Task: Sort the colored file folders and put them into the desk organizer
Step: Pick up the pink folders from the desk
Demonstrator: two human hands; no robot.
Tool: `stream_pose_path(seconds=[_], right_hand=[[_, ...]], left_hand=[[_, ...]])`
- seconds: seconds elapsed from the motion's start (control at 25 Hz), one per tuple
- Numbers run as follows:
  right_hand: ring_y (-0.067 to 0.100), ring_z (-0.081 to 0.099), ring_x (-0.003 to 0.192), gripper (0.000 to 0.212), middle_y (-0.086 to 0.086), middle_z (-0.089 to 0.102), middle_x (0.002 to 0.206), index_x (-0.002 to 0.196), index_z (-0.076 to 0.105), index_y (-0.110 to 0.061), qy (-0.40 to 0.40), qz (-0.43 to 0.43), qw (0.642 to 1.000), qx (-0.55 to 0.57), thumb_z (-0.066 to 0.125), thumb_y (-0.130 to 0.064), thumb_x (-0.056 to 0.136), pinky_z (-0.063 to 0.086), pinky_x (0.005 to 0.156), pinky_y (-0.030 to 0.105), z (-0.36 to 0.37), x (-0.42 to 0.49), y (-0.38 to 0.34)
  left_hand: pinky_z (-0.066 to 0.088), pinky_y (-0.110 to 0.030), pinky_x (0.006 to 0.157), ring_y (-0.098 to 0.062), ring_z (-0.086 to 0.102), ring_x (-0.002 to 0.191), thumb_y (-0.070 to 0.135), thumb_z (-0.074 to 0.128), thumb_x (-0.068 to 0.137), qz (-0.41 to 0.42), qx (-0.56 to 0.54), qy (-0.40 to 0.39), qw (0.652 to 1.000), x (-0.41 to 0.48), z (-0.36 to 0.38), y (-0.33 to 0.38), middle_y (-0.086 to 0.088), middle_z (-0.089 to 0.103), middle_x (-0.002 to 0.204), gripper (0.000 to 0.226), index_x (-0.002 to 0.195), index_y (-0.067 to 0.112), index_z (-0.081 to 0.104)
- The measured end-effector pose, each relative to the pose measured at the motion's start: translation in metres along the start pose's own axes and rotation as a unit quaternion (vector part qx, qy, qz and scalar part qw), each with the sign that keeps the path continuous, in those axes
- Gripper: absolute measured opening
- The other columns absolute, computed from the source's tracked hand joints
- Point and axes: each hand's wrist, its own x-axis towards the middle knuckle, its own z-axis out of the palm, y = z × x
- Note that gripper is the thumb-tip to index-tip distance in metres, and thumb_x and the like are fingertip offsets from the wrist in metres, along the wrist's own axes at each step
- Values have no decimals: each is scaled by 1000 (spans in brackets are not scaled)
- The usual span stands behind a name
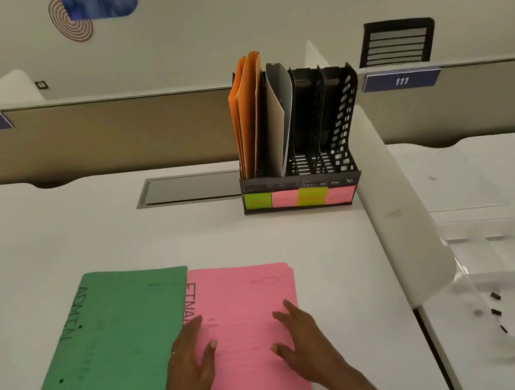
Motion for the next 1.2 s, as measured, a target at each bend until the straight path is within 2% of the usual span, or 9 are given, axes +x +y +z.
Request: stream_pose_path(seconds=[0.16, 0.32, 0.52, 0.68, 0.76, 0.88, 0.96, 1.08, 1.2], right_hand=[[21, -1, 157, 74, 2, -3, 170, 158, 25, -23, -31, -8, 998, -54, 60, -43, 97, 3, 124, 28, 36, -28, 5], [21, -2, 157, 80, -1, -4, 170, 158, 25, -24, -12, -8, 999, -46, 68, -38, 92, -1, 121, 26, 51, -38, 7], [19, 6, 157, 77, -6, 8, 169, 152, 36, -27, 7, 23, 1000, -2, 74, -38, 87, 10, 124, 32, 55, -37, 5], [20, 17, 155, 68, -6, 22, 166, 143, 46, -29, 39, 43, 998, 31, 78, -40, 83, 18, 124, 38, 56, -38, -5], [20, 25, 152, 65, -4, 30, 163, 139, 50, -28, 55, 53, 995, 58, 78, -43, 83, 24, 123, 40, 54, -38, -10], [22, 42, 142, 65, 0, 43, 154, 138, 51, -24, 101, 66, 987, 104, 74, -50, 84, 35, 114, 32, 44, -43, -22], [21, 44, 139, 66, 0, 43, 153, 145, 45, -21, 154, 91, 970, 163, 71, -46, 89, 38, 111, 34, 35, -49, -31], [19, 42, 143, 73, -4, 39, 159, 155, 33, -23, 207, 142, 918, 307, 65, -48, 94, 39, 116, 46, 13, -62, -40], [20, 55, 135, 53, -2, 58, 146, 149, 46, -23, 206, 117, 856, 460, 58, -41, 100, 48, 107, 42, -16, -78, -40]], left_hand=[[38, -50, 115, -25, 47, 136, 27, 65, 96, -75, -14, -1, 997, -48, -17, -23, -5, 49, 151, 60, 151, 19, 42], [50, -52, 105, -23, 56, 126, 26, 66, 94, -107, -80, -8, 991, -72, -25, -23, 1, 53, 144, 61, 150, 25, 42], [58, -31, 85, -17, 64, 105, 19, 73, 90, -133, -131, 24, 982, -65, -46, 0, -3, 62, 130, 60, 145, 16, 49], [55, -17, 65, -9, 70, 91, 19, 73, 91, -141, -209, -29, 967, -56, -65, 11, 3, 71, 115, 47, 135, 23, 60], [58, -16, 65, -10, 72, 92, 14, 72, 91, -123, -243, -54, 961, -54, -75, 10, 7, 73, 110, 45, 135, 21, 62], [62, -26, 69, -17, 74, 96, 6, 70, 91, -121, -336, -95, 929, -56, -88, 15, 3, 71, 116, 44, 130, 22, 63], [62, -30, 70, -20, 75, 97, 4, 69, 90, -105, -386, -120, 909, -59, -98, 23, 1, 73, 118, 40, 123, 26, 65], [62, -32, 73, -21, 75, 101, 5, 68, 91, -59, -421, -158, 891, -53, -112, 30, 3, 74, 119, 41, 127, 23, 65], [62, -38, 80, -24, 73, 107, 16, 74, 87, -22, -428, -201, 881, -43, -128, 36, 1, 73, 123, 46, 131, 22, 64]])
